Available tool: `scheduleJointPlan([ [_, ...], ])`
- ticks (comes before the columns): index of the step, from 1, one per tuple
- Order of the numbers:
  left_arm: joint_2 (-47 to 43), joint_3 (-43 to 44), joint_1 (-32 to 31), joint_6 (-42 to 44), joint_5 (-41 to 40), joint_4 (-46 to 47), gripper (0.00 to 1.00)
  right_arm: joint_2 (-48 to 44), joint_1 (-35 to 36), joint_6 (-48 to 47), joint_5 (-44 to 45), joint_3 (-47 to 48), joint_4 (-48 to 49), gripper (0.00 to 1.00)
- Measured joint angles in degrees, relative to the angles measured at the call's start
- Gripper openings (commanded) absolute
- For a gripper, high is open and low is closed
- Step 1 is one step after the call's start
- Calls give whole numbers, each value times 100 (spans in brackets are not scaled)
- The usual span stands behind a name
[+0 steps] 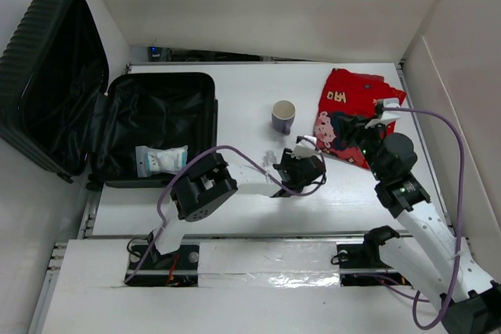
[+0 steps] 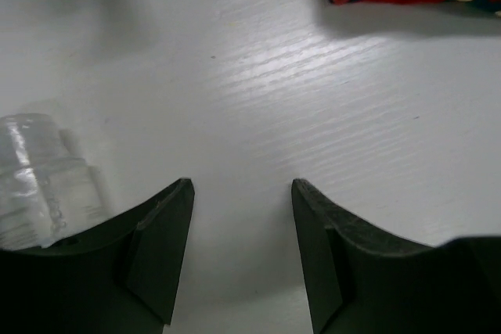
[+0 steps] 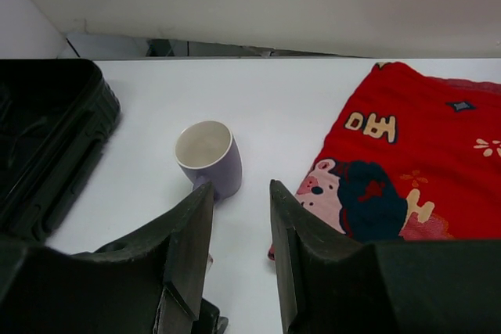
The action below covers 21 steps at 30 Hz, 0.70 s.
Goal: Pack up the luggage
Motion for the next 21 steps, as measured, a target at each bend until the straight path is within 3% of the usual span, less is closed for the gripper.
scheduleJointPlan([
  [6,-426,-754,-22,-120,-166,313,63,44,0,0,-20,0,-2,41],
  [10,-1381,-1338,-92,-175,-402,208,74,50,0,-4,-57,0,0,42],
  [17,-3591,-2636,603,-844,-476,-76,73,214,0,-15,-205,0,2,44],
  [21,-3936,-3467,968,-1204,-374,-490,73,275,0,-15,-308,0,0,44],
])
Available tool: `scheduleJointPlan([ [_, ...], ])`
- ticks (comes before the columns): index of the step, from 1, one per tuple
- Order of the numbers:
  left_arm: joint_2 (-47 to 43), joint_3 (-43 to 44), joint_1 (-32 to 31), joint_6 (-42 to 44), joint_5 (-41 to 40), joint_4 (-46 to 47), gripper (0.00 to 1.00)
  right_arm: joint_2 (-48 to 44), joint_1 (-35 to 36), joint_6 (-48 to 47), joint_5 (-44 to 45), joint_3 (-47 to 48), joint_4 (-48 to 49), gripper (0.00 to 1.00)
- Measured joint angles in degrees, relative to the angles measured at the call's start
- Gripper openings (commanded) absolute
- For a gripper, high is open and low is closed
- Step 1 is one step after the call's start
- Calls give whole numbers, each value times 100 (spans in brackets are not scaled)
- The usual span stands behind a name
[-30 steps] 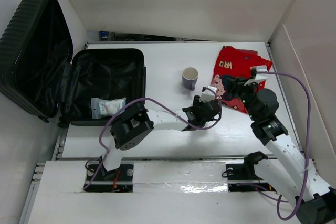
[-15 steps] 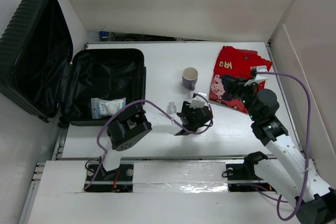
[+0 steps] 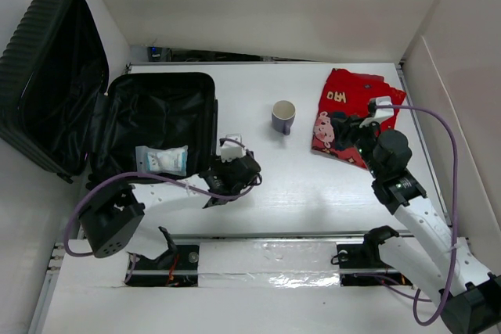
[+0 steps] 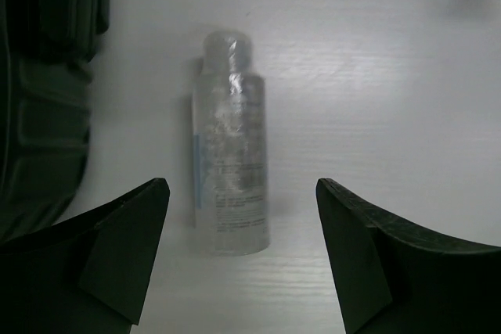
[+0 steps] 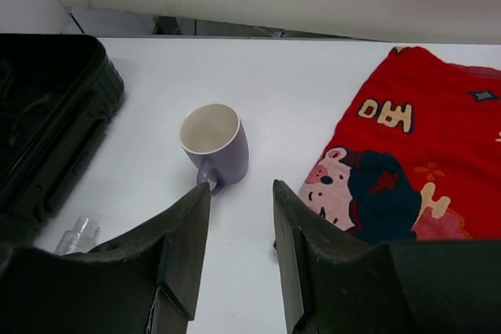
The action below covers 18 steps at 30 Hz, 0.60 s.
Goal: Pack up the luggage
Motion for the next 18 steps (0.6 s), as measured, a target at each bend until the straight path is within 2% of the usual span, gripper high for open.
scheduleJointPlan([
  [5,146,-341,264,-164,358,-343,71,7,0,0,-39,0,2,44],
  [8,358,-341,295,-177,476,-264,55,4,0,-2,-55,0,2,44],
  [9,452,-341,304,-155,509,-234,43,4,0,0,-55,0,2,44],
  [11,629,-319,315,-98,479,-162,27,4,0,-2,-55,0,2,44],
  [12,662,-267,315,-59,492,-164,14,4,0,-2,-57,0,2,44],
  [15,743,-35,227,28,498,-216,5,-4,0,-2,-55,0,2,44],
  [18,656,411,59,133,367,-387,5,-7,0,-2,-59,0,2,44],
])
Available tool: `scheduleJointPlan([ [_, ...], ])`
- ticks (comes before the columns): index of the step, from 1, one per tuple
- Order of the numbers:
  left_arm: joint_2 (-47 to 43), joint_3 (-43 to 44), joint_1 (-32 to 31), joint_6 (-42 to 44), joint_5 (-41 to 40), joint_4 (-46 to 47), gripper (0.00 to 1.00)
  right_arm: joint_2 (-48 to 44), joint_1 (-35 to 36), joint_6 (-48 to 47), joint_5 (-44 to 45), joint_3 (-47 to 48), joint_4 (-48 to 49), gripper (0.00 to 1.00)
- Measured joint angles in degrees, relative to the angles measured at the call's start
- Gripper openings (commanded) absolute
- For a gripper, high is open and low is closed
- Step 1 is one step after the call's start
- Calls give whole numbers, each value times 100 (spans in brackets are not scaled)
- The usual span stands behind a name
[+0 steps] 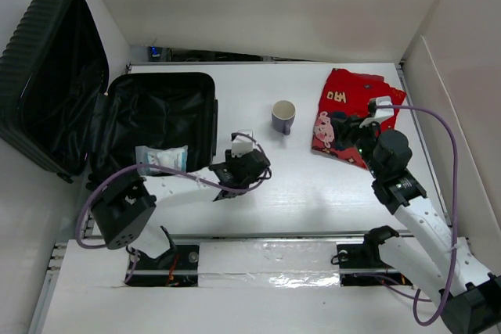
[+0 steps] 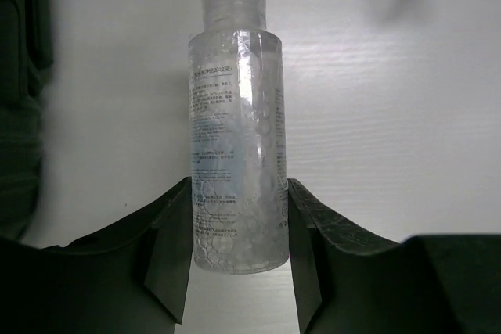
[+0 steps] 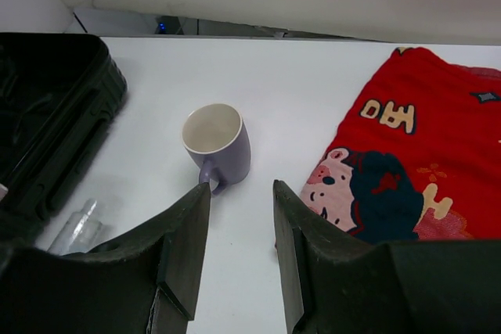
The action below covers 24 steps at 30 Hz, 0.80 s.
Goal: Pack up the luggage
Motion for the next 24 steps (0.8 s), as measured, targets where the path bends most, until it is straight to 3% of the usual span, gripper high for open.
scheduleJointPlan([
  [5,-990,431,352,330,-15,227,9,-31,0,2,-39,0,0,44],
  [11,-1792,485,2640,433,424,1198,15,-52,0,2,-83,0,2,44],
  [15,-1320,487,3799,350,820,1434,21,-70,0,2,-90,0,2,44],
  [20,-260,610,4498,243,1204,1423,30,-118,0,2,-107,0,2,44],
  [23,245,748,4760,227,1320,1338,46,-157,0,2,-120,0,2,44],
  [24,367,798,4828,234,1333,1294,60,-170,0,2,-122,0,2,44],
])
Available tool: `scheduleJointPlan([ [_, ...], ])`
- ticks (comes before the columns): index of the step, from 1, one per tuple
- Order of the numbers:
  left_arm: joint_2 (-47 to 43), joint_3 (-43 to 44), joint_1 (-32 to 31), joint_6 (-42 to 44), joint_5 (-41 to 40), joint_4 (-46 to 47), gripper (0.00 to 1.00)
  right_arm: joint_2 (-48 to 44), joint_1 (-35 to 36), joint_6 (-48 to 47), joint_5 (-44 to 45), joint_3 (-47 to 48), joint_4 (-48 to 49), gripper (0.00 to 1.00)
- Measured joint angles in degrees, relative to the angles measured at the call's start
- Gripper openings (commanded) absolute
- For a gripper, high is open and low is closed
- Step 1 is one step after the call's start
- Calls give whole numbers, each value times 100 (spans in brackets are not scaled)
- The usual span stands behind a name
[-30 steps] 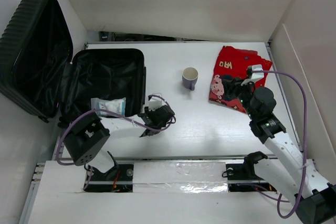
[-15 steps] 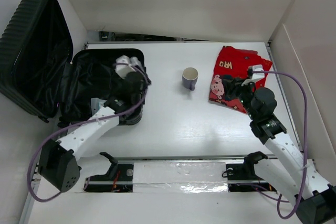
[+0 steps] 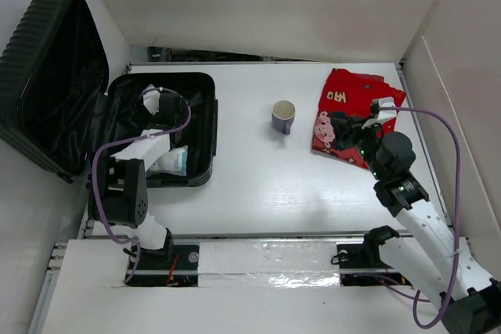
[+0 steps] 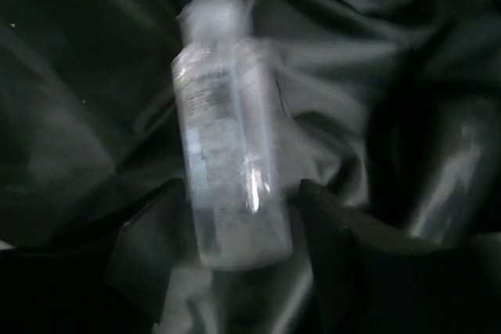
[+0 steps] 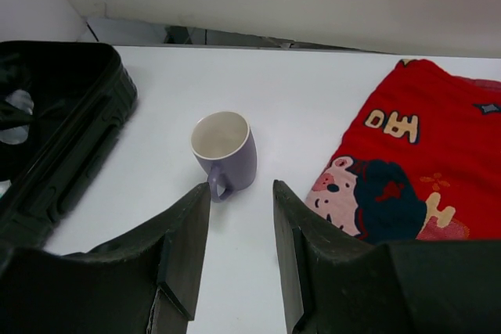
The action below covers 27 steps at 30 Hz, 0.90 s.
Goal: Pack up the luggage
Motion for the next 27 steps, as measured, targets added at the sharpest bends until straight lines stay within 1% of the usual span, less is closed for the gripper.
scheduleJointPlan([
  [3,151,192,118,20,15,-83,72,-4,2,0,-24,0,15,44],
  [6,35,258,114,17,131,59,72,-4,2,0,-31,0,15,44],
  [7,-44,258,83,17,153,81,69,-4,2,2,-31,0,15,44],
  [8,-140,258,24,28,162,98,66,-2,2,2,-39,0,20,41],
  [9,-254,258,-81,72,129,109,59,0,2,2,-50,0,24,27],
  [10,-380,258,-234,129,98,140,47,0,2,-13,-66,0,26,22],
  [11,-503,260,-448,197,92,188,39,0,2,-17,-72,0,28,13],
  [12,-614,275,-745,304,46,236,25,0,2,-17,-72,0,31,1],
  [14,-734,396,-1405,479,37,306,12,4,2,-11,-70,0,35,0],
  [15,-745,485,-1762,573,46,352,7,11,2,-4,-70,0,35,0],
  [17,-730,619,-2455,732,70,448,9,37,2,-2,-70,0,33,0],
  [18,-706,660,-2758,778,98,470,13,48,2,-2,-70,0,28,0],
  [19,-645,737,-3010,831,125,444,24,57,2,-2,-66,0,26,6],
  [21,-330,1023,-3353,944,157,396,39,66,2,11,-66,0,35,13],
  [22,-116,1226,-3464,988,138,345,50,70,2,9,-68,0,37,19],
  [25,675,1921,-3641,1110,109,192,52,98,2,2,-68,0,33,27],
  [27,1259,2457,-3674,1172,111,68,52,127,2,4,-66,0,33,28],
])
